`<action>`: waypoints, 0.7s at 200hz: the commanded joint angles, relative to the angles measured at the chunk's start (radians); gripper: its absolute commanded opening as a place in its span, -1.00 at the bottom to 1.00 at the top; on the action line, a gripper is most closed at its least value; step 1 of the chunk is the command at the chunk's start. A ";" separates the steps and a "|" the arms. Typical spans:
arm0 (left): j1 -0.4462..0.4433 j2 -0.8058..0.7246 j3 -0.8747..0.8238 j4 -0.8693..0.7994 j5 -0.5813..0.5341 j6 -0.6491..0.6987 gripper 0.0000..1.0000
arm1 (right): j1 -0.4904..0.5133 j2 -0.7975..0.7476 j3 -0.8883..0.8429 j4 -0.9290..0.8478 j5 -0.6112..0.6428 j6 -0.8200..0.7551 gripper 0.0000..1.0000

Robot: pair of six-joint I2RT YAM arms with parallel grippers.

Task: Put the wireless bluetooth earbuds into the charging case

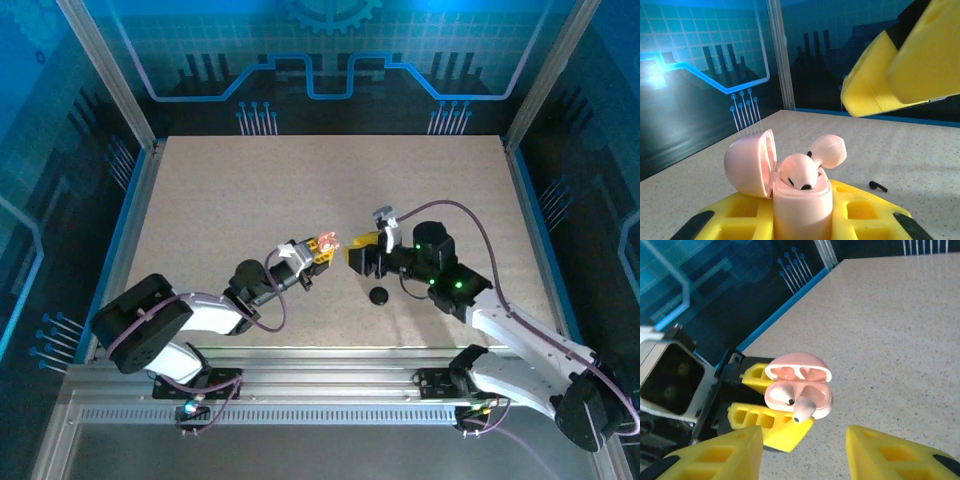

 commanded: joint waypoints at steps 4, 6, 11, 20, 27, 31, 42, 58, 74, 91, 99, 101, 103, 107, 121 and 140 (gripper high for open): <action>-0.005 -0.036 -0.018 0.040 0.041 -0.022 -0.71 | -0.008 -0.052 0.019 -0.053 -0.058 -0.205 -0.01; -0.006 -0.036 -0.018 0.040 0.041 -0.022 -0.71 | -0.008 -0.052 0.019 -0.055 -0.058 -0.209 -0.01; -0.006 -0.040 -0.019 0.040 0.043 -0.023 -0.71 | -0.008 -0.054 0.020 -0.062 -0.056 -0.214 -0.01; -0.006 -0.041 -0.020 0.041 0.045 -0.025 -0.71 | -0.008 -0.055 0.025 -0.070 -0.057 -0.218 0.00; -0.006 -0.044 -0.021 0.040 0.046 -0.026 -0.71 | -0.008 -0.052 0.028 -0.073 -0.061 -0.218 0.02; -0.006 -0.045 -0.021 0.040 0.046 -0.027 -0.71 | -0.008 -0.050 0.030 -0.074 -0.061 -0.218 0.03; -0.005 -0.048 -0.023 0.040 0.046 -0.025 -0.71 | -0.008 -0.045 0.036 -0.078 -0.065 -0.213 0.06; -0.005 -0.049 -0.022 0.040 0.052 -0.027 -0.71 | -0.008 -0.047 0.038 -0.080 -0.070 -0.212 0.09; -0.006 -0.050 -0.021 0.040 0.063 -0.045 -0.72 | -0.009 -0.055 0.035 -0.083 -0.076 -0.232 0.12; -0.006 -0.053 -0.023 0.041 0.086 -0.052 -0.73 | -0.008 -0.066 0.036 -0.098 -0.083 -0.277 0.13; -0.006 -0.056 -0.023 0.041 0.097 -0.050 -0.73 | -0.008 -0.071 0.037 -0.106 -0.090 -0.306 0.13; -0.005 -0.056 -0.021 0.040 0.099 -0.050 -0.73 | -0.009 -0.072 0.036 -0.109 -0.091 -0.316 0.13; -0.005 -0.057 -0.020 0.040 0.100 -0.049 -0.73 | -0.009 -0.073 0.036 -0.111 -0.091 -0.320 0.13; -0.006 -0.058 -0.021 0.040 0.102 -0.048 -0.73 | -0.008 -0.075 0.037 -0.114 -0.091 -0.334 0.13; -0.005 -0.061 -0.019 0.041 0.109 -0.047 -0.73 | -0.011 -0.082 0.038 -0.128 -0.086 -0.372 0.13; -0.005 -0.065 -0.018 0.040 0.125 -0.049 -0.73 | -0.019 -0.085 0.042 -0.147 -0.102 -0.417 0.14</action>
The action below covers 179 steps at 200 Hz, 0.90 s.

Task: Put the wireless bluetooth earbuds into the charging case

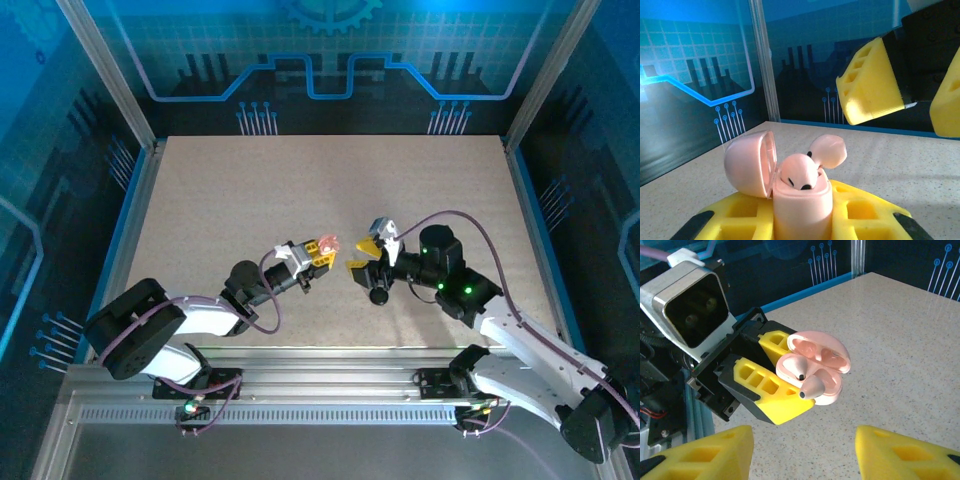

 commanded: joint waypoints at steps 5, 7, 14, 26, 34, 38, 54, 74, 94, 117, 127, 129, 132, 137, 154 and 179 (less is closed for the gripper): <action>-0.006 -0.029 -0.011 0.034 0.054 -0.016 -0.73 | -0.021 -0.018 0.036 -0.047 -0.035 -0.104 0.14; -0.006 -0.030 -0.011 0.033 0.057 -0.016 -0.73 | -0.022 -0.019 0.036 -0.050 -0.036 -0.107 0.15; -0.006 -0.032 -0.013 0.033 0.063 -0.015 -0.73 | -0.026 -0.018 0.039 -0.059 -0.040 -0.115 0.15; -0.006 -0.037 -0.013 0.033 0.072 -0.016 -0.73 | -0.036 -0.018 0.043 -0.073 -0.056 -0.124 0.16; -0.005 -0.041 -0.015 0.034 0.077 -0.016 -0.73 | -0.042 -0.018 0.045 -0.079 -0.070 -0.132 0.17; -0.006 -0.043 -0.017 0.033 0.079 -0.017 -0.73 | -0.043 -0.018 0.045 -0.080 -0.074 -0.133 0.18; -0.005 -0.049 -0.021 0.033 0.083 -0.015 -0.73 | -0.046 -0.018 0.049 -0.087 -0.085 -0.136 0.24; -0.006 -0.055 -0.025 0.033 0.085 -0.015 -0.72 | -0.046 -0.013 0.057 -0.096 -0.094 -0.127 0.34; -0.005 -0.057 -0.025 0.034 0.090 -0.015 -0.72 | -0.042 -0.004 0.064 -0.104 -0.106 -0.121 0.44; -0.005 -0.063 -0.028 0.033 0.091 -0.016 -0.72 | -0.041 0.012 0.071 -0.101 -0.117 -0.118 0.48; -0.006 -0.065 -0.031 0.033 0.091 -0.016 -0.72 | -0.040 0.020 0.076 -0.100 -0.124 -0.120 0.50; -0.005 -0.066 -0.031 0.033 0.091 -0.017 -0.72 | -0.040 0.023 0.078 -0.100 -0.126 -0.120 0.51; -0.005 -0.066 -0.032 0.033 0.090 -0.016 -0.72 | -0.038 0.026 0.079 -0.100 -0.128 -0.120 0.52; -0.005 -0.066 -0.033 0.033 0.088 -0.015 -0.72 | -0.038 0.031 0.084 -0.100 -0.131 -0.120 0.54; -0.006 -0.066 -0.033 0.033 0.090 -0.013 -0.72 | -0.031 0.054 0.102 -0.095 -0.128 -0.116 0.54; -0.006 -0.066 -0.031 0.034 0.090 -0.014 -0.72 | -0.024 0.082 0.108 -0.047 -0.124 -0.092 0.55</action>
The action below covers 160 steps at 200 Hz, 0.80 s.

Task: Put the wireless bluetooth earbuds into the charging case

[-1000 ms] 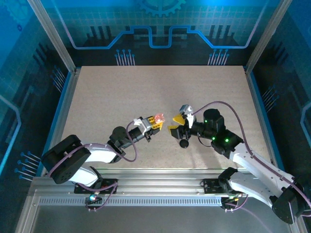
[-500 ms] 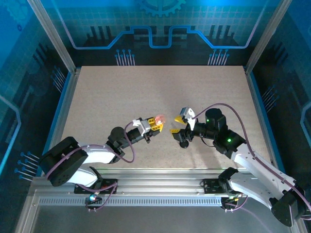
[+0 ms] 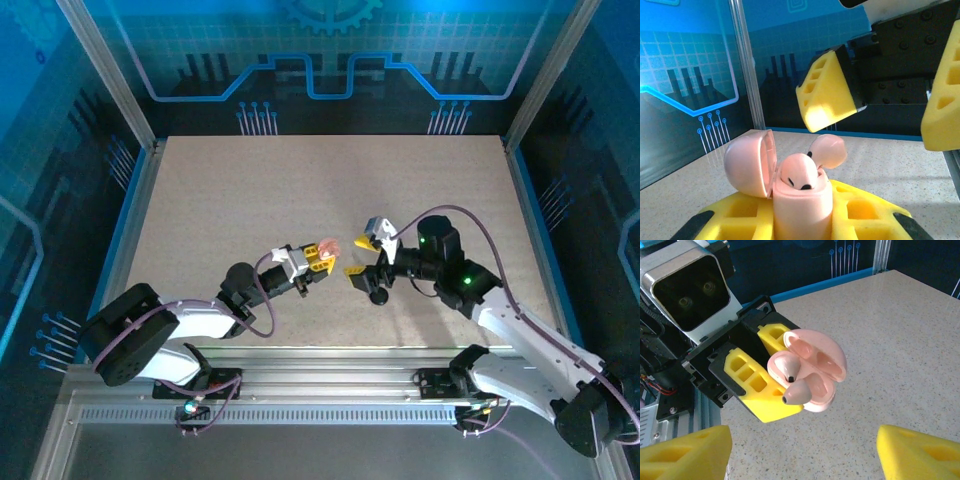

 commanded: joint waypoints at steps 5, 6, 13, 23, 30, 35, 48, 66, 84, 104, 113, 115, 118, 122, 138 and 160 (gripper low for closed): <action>-0.005 -0.022 -0.013 0.033 0.024 -0.005 -0.72 | 0.009 0.024 0.035 0.044 -0.017 0.026 0.56; -0.005 -0.022 -0.013 0.033 0.024 -0.006 -0.72 | 0.010 0.025 0.035 0.044 -0.017 0.026 0.56; -0.005 -0.022 -0.012 0.033 0.023 -0.007 -0.72 | 0.012 0.032 0.038 0.056 -0.015 0.030 0.56; -0.006 -0.022 -0.013 0.033 0.022 -0.004 -0.72 | 0.015 0.045 0.043 0.062 -0.008 0.032 0.56; -0.005 -0.022 -0.012 0.033 0.023 -0.003 -0.72 | 0.019 0.054 0.048 0.068 0.002 0.033 0.56; -0.006 -0.022 -0.013 0.033 0.022 -0.004 -0.72 | 0.020 0.060 0.050 0.073 0.007 0.035 0.57; -0.006 -0.023 -0.013 0.033 0.023 -0.003 -0.72 | 0.020 0.076 0.052 0.092 0.018 0.041 0.57; -0.007 -0.025 -0.013 0.033 0.022 -0.003 -0.72 | 0.021 0.092 0.054 0.117 0.030 0.051 0.55; -0.007 -0.028 -0.014 0.033 0.021 -0.002 -0.72 | 0.021 0.105 0.056 0.129 0.063 0.057 0.53; -0.006 -0.031 -0.014 0.033 0.022 -0.001 -0.72 | 0.020 0.115 0.055 0.138 0.103 0.057 0.50; -0.006 -0.031 -0.015 0.034 0.022 -0.002 -0.72 | 0.020 0.119 0.050 0.151 0.119 0.060 0.49; -0.007 -0.031 -0.015 0.033 0.022 -0.001 -0.72 | 0.019 0.120 0.049 0.153 0.123 0.062 0.48; -0.007 -0.031 -0.014 0.033 0.021 -0.002 -0.72 | 0.018 0.120 0.048 0.158 0.125 0.064 0.48; -0.008 -0.031 -0.014 0.033 0.021 -0.002 -0.72 | 0.017 0.121 0.046 0.165 0.129 0.066 0.48; -0.006 -0.031 -0.012 0.033 0.020 -0.003 -0.72 | 0.013 0.121 0.038 0.184 0.148 0.069 0.46; -0.007 -0.031 -0.014 0.033 0.020 -0.004 -0.72 | -0.001 0.117 0.028 0.199 0.157 0.073 0.44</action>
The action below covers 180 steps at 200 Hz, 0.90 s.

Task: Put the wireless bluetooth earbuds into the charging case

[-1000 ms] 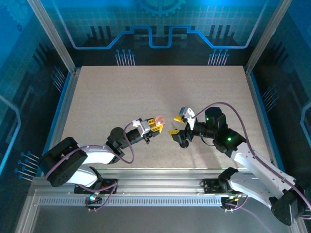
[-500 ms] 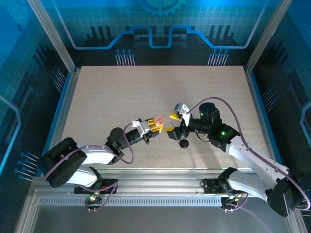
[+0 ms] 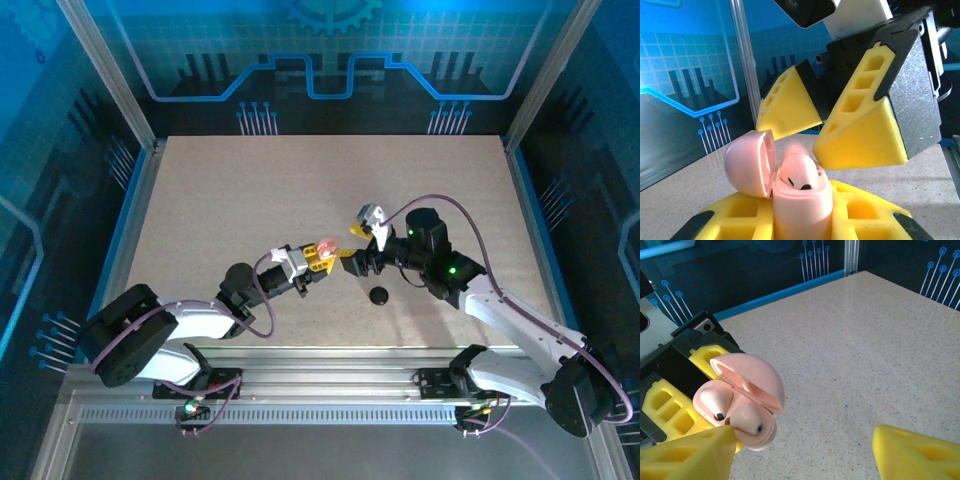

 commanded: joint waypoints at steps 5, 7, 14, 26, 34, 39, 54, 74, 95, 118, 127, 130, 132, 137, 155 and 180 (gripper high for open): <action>-0.006 -0.023 -0.010 0.033 0.021 -0.005 -0.72 | -0.014 -0.005 0.011 0.061 0.035 0.015 0.44; -0.006 -0.023 -0.009 0.033 0.021 -0.006 -0.72 | -0.015 -0.006 0.011 0.061 0.032 0.016 0.44; -0.007 -0.024 -0.009 0.034 0.023 -0.005 -0.72 | -0.021 -0.007 0.010 0.059 0.023 0.016 0.44; -0.007 -0.027 -0.011 0.033 0.024 -0.008 -0.72 | -0.029 -0.011 0.009 0.050 0.004 0.004 0.43; -0.006 -0.029 -0.011 0.033 0.025 -0.008 -0.72 | -0.034 -0.017 0.005 0.041 -0.013 -0.013 0.42; -0.007 -0.030 -0.012 0.033 0.027 -0.009 -0.72 | -0.039 -0.024 0.002 0.037 -0.029 -0.030 0.41; -0.006 -0.034 -0.012 0.034 0.046 -0.010 -0.72 | -0.058 -0.043 -0.008 0.007 -0.099 -0.105 0.42; -0.007 -0.045 -0.013 0.031 0.091 -0.016 -0.72 | -0.081 -0.063 0.009 -0.116 -0.221 -0.298 0.44; -0.006 -0.057 -0.007 0.017 0.127 -0.034 -0.72 | -0.086 -0.069 0.056 -0.269 -0.229 -0.437 0.60; -0.009 -0.052 0.000 0.030 0.149 -0.050 -0.72 | -0.085 -0.046 0.114 -0.389 -0.242 -0.519 0.64; -0.009 -0.049 0.002 0.033 0.152 -0.054 -0.72 | -0.085 -0.032 0.126 -0.406 -0.253 -0.530 0.63; -0.009 -0.049 0.002 0.032 0.154 -0.055 -0.72 | -0.086 -0.027 0.125 -0.409 -0.260 -0.532 0.63; -0.008 -0.049 0.003 0.034 0.156 -0.056 -0.72 | -0.085 -0.024 0.126 -0.411 -0.265 -0.533 0.63; -0.009 -0.049 0.005 0.034 0.161 -0.058 -0.72 | -0.085 -0.015 0.152 -0.412 -0.275 -0.535 0.63; -0.009 -0.051 0.007 0.033 0.177 -0.066 -0.72 | -0.080 0.022 0.188 -0.430 -0.325 -0.550 0.59; -0.012 -0.056 0.003 0.033 0.180 -0.068 -0.72 | -0.071 0.090 0.262 -0.545 -0.406 -0.640 0.44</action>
